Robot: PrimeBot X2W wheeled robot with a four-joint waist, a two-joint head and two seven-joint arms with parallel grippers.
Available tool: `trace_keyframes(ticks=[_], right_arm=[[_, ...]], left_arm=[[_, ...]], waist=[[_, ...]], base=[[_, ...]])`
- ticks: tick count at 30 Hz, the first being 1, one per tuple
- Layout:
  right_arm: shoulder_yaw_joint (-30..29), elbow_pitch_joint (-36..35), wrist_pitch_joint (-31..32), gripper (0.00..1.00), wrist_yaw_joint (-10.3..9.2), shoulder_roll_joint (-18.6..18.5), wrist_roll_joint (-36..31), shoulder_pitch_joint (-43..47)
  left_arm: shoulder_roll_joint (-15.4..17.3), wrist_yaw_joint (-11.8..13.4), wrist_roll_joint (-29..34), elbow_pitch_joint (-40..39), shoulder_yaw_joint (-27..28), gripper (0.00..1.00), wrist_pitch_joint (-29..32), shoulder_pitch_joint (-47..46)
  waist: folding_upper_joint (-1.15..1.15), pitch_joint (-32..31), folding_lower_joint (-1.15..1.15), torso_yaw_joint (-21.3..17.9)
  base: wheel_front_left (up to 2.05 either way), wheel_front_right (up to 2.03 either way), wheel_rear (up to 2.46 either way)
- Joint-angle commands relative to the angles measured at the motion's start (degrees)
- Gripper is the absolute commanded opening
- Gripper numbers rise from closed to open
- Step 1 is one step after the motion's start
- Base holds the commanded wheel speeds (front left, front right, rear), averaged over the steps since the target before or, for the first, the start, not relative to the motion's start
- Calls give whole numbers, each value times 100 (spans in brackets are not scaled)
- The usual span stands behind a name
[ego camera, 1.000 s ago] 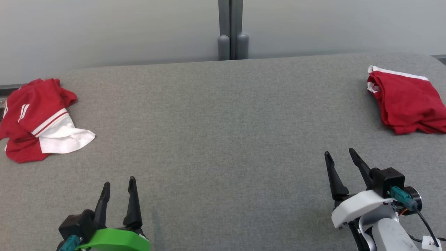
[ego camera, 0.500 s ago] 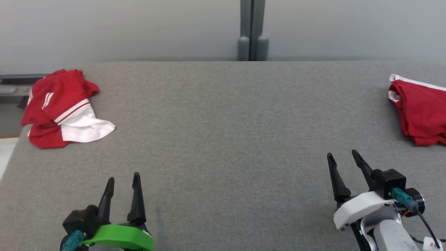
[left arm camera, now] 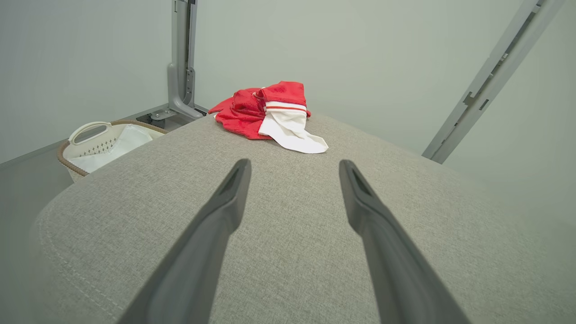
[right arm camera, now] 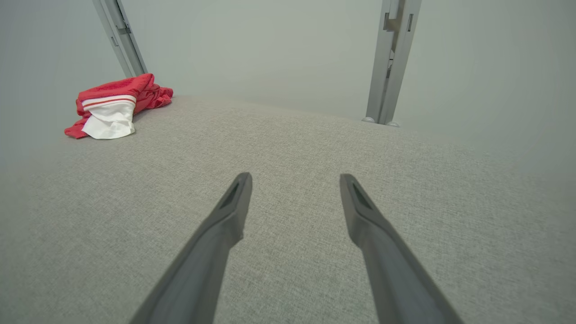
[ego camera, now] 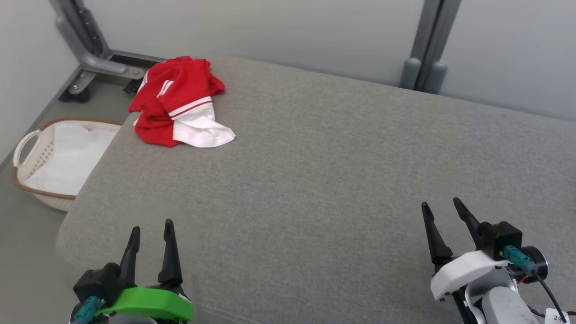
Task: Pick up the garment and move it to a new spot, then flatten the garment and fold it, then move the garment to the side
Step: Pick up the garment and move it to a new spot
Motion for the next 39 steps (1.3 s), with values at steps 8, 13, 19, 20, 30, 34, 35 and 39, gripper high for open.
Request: trace_keyframes(ticks=[8,13,19,20,30,34,35,39], right_arm=[[115,43,-21,100,-9,-25,-16,-93],[139,-10,-21,100,-9,-25,-86,-103],[176,-121,-21,100,-9,-25,-229,-227],[176,-146,-21,100,-9,-24,-272,-252],[169,-354,66,100,-9,-25,-768,-589],[279,-507,140,100,-9,-27,-839,-706],[299,-573,160,100,-9,-25,-854,-736],[332,-804,289,100,-9,-25,-980,-810]], left_arm=[[17,40,-57,-83,8,100,0,62],[17,71,-81,-124,-2,100,0,29],[20,98,36,-246,179,100,0,-223],[23,87,87,-292,270,100,-1,-326],[984,-93,280,-42,731,100,140,-2305],[1298,-141,78,475,670,100,426,-3263],[1330,-148,-17,655,649,100,521,-3474],[1417,-169,-257,1461,536,100,768,-4136]], waist=[[0,72,0,713],[0,136,0,715],[0,359,0,553],[0,420,0,510],[0,1055,0,1],[0,1338,0,-223],[0,1429,0,-281],[0,1811,0,-452]], base=[[0,0,0],[0,0,0],[0,0,0],[0,0,0],[0,0,0],[0,0,0],[0,0,0],[0,0,0]])
